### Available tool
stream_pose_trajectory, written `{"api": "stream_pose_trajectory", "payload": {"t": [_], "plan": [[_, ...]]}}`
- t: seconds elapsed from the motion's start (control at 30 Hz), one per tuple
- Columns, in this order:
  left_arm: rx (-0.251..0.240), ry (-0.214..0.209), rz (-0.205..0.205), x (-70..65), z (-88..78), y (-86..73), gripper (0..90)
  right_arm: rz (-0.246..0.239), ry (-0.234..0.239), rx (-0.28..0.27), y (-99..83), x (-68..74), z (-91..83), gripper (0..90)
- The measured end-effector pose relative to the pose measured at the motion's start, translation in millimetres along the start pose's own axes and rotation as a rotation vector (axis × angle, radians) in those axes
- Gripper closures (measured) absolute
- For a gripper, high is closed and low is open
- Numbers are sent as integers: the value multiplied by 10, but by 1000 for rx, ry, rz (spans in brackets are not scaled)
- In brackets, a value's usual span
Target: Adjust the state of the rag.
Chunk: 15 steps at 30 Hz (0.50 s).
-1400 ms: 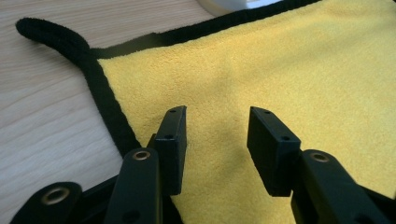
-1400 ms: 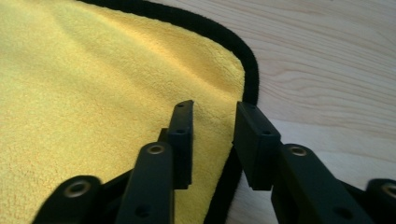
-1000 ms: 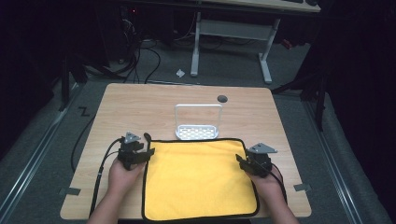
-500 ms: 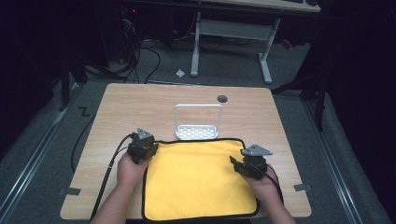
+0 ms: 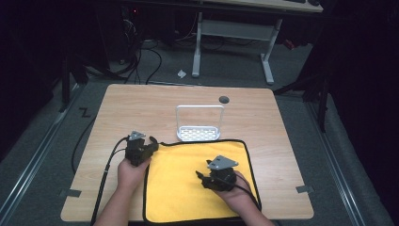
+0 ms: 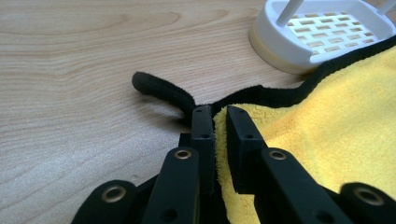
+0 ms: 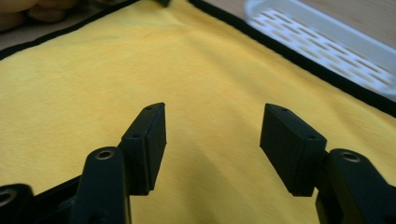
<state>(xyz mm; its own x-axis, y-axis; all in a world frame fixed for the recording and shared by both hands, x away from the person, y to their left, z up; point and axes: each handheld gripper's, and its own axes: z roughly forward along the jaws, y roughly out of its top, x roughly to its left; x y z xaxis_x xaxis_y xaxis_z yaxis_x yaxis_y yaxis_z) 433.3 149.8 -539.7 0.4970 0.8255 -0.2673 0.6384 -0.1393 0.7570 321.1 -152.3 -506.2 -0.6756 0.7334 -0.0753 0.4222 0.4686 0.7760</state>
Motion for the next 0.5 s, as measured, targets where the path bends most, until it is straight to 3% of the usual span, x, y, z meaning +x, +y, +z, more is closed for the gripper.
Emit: {"api": "stream_pose_trajectory", "payload": {"t": [0.1, 0.17, 0.5], "plan": [[0, -11, -10, 13, -5, -4, 819, -41, 33, 17, 60, 198, 99, 407], [-2, -7, 4, -1, -5, -7, 818, -60, 55, 28, 98, 320, 167, 408], [-5, -18, -5, 8, -14, -14, 813, -129, 145, 56, 236, 862, 469, 418]]}}
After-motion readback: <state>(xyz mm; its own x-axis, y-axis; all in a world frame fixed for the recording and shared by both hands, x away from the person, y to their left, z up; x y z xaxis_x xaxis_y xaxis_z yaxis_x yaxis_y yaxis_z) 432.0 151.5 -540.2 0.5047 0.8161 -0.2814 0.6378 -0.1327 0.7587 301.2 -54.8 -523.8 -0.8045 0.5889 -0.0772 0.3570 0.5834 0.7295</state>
